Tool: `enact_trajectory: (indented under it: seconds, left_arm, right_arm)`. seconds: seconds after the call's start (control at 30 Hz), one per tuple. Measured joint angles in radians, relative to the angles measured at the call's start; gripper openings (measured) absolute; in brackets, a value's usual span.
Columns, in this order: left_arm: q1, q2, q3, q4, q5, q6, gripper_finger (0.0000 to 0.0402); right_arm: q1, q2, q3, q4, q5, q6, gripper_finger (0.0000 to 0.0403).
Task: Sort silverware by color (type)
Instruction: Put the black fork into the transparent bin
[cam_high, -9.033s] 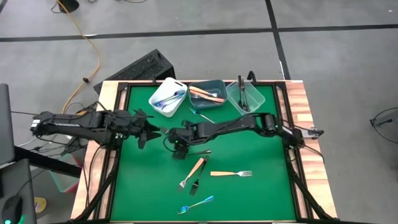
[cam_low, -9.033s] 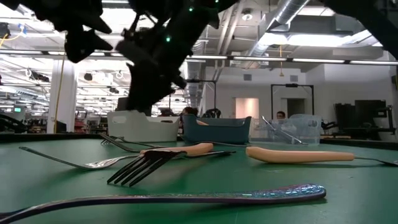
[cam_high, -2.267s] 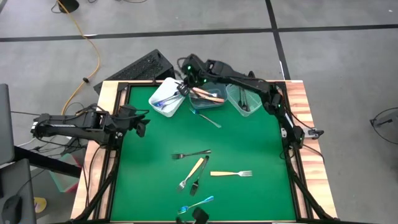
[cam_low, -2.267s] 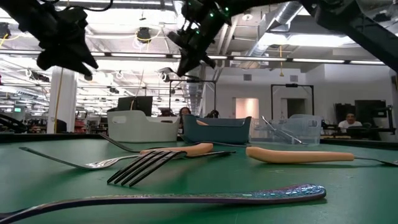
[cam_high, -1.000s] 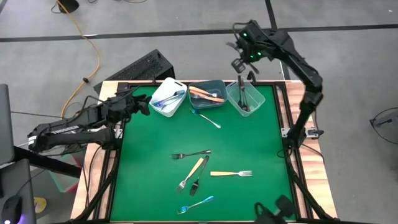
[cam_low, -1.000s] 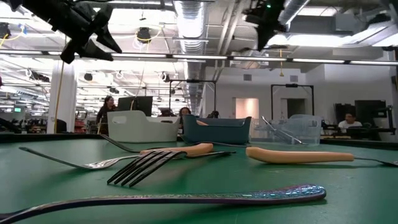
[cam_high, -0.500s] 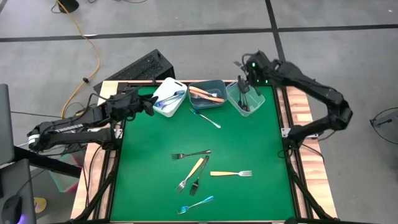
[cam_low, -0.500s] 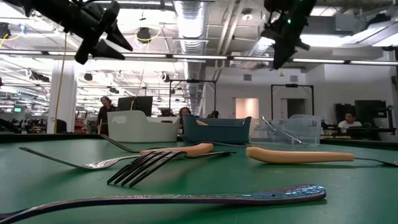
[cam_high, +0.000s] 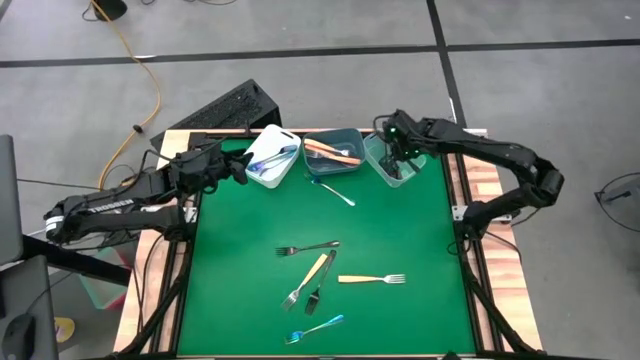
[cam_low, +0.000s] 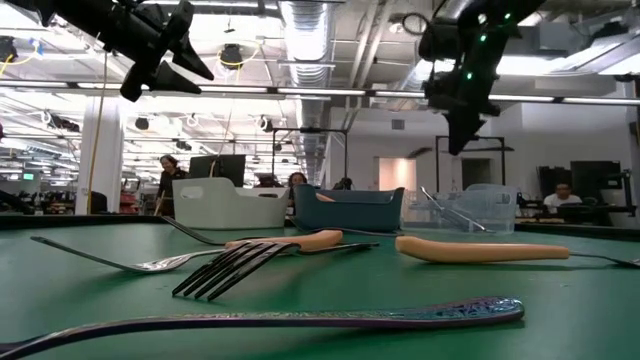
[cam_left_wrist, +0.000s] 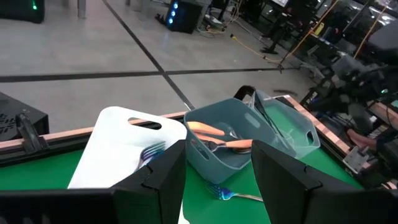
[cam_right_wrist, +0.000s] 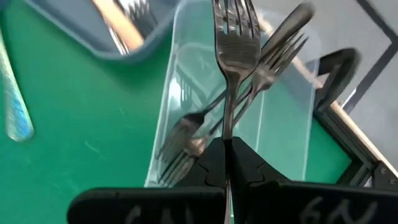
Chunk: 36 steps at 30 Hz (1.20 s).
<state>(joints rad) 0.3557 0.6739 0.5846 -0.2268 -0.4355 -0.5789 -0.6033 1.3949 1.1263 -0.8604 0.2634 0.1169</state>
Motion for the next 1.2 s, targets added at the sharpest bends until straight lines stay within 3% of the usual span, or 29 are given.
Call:
enact_trajectory:
  seconds: [0.27, 0.57, 0.87, 1.2]
  left_arm:
    - [0.0, 0.0, 0.0, -0.001, -0.013, 0.0, 0.0164]
    - [0.0, 0.0, 0.0, -0.01, -0.036, 0.0, 0.0164]
    - [0.0, 0.0, 0.0, -0.03, -0.06, 0.0, 0.0164]
    - [-0.001, 0.0, 0.0, -0.031, -0.074, 0.0, 0.0164]
  right_arm:
    - [-0.014, 0.1, 0.031, -0.045, 0.0, -0.1, 0.0009]
    - [-0.052, 0.115, 0.063, -0.1, 0.012, -0.288, 0.0009]
    - [-0.096, 0.118, 0.063, -0.111, 0.027, -0.39, 0.0009]
    - [-0.097, 0.24, 0.064, -0.099, 0.062, -0.441, 0.0009]
